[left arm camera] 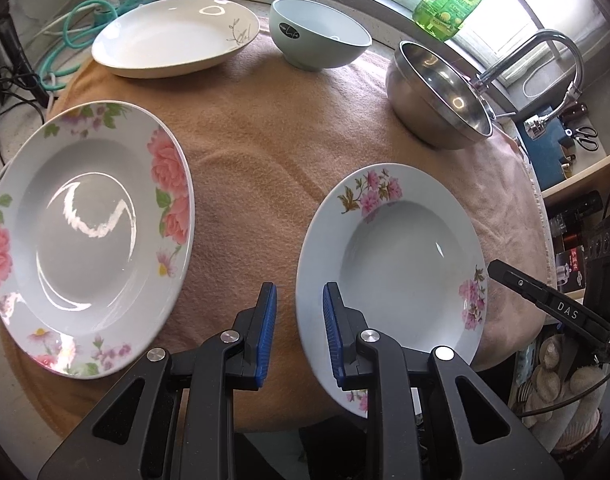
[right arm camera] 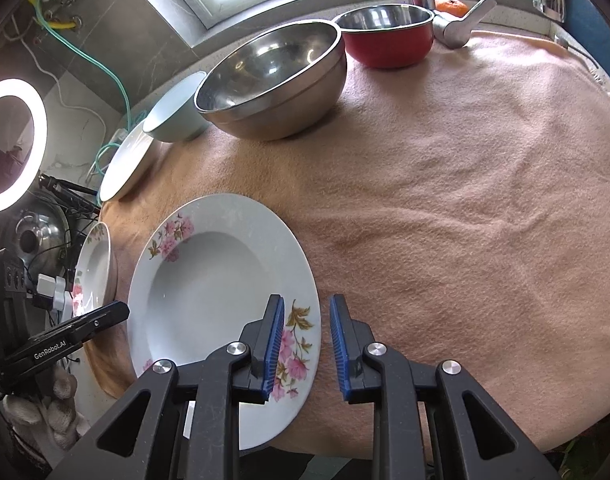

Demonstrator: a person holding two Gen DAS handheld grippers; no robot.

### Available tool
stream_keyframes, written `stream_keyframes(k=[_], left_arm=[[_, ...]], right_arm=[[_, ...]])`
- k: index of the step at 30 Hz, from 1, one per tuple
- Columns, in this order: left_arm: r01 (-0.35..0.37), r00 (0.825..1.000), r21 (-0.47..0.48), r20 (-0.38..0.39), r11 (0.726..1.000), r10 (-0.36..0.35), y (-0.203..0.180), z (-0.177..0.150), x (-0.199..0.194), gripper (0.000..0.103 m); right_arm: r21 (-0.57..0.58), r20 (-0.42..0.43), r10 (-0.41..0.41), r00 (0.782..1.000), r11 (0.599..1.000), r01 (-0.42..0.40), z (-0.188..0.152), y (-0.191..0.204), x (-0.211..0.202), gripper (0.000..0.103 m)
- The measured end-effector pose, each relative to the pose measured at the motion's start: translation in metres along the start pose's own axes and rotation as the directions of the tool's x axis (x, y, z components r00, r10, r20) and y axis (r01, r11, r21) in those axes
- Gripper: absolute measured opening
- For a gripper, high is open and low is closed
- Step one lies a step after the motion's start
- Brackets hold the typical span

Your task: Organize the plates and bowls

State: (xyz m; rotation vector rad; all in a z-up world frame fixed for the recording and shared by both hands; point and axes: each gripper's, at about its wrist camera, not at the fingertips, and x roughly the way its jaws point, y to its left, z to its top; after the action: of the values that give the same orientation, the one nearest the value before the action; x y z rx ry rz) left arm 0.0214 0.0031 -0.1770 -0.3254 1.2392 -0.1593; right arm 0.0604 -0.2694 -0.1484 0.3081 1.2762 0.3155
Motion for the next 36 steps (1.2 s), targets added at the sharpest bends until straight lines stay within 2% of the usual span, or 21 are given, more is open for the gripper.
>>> stream_keyframes(k=[6,10,13,25,28,32,36], left_arm=[[0.003,1.000,-0.013,0.019,1.000,-0.003,0.005,-0.001,-0.008,0.022],[0.001,1.000,-0.016,0.031,1.000,0.000,0.008,-0.002,-0.013,0.022],[-0.002,0.999,-0.023,0.043,1.000,0.003,0.012,-0.003,-0.018,0.022],[-0.012,0.996,-0.079,0.091,0.997,0.019,0.035,-0.003,-0.038,0.022],[-0.020,0.994,-0.093,0.105,0.995,0.030,0.045,-0.004,-0.044,0.022],[-0.038,0.991,-0.117,0.125,0.992,0.052,0.060,-0.004,-0.054,0.022],[-0.057,0.987,-0.153,0.143,0.987,0.079,0.081,-0.004,-0.063,0.022]], right_arm=[[0.005,0.022,-0.023,1.000,1.000,0.023,0.000,0.001,-0.007,0.022],[0.000,0.044,-0.030,0.999,1.000,0.030,0.001,0.006,-0.011,0.027],[-0.007,0.063,-0.030,0.998,1.000,0.030,0.002,0.012,-0.015,0.027],[-0.047,0.121,0.032,0.992,0.999,-0.026,0.005,0.045,-0.027,0.027],[-0.065,0.128,0.023,0.991,0.998,-0.015,0.007,0.057,-0.028,0.028],[-0.072,0.114,0.023,0.993,0.997,-0.015,0.010,0.072,-0.024,0.038],[-0.097,0.099,0.053,0.994,0.994,-0.043,0.010,0.094,-0.018,0.038]])
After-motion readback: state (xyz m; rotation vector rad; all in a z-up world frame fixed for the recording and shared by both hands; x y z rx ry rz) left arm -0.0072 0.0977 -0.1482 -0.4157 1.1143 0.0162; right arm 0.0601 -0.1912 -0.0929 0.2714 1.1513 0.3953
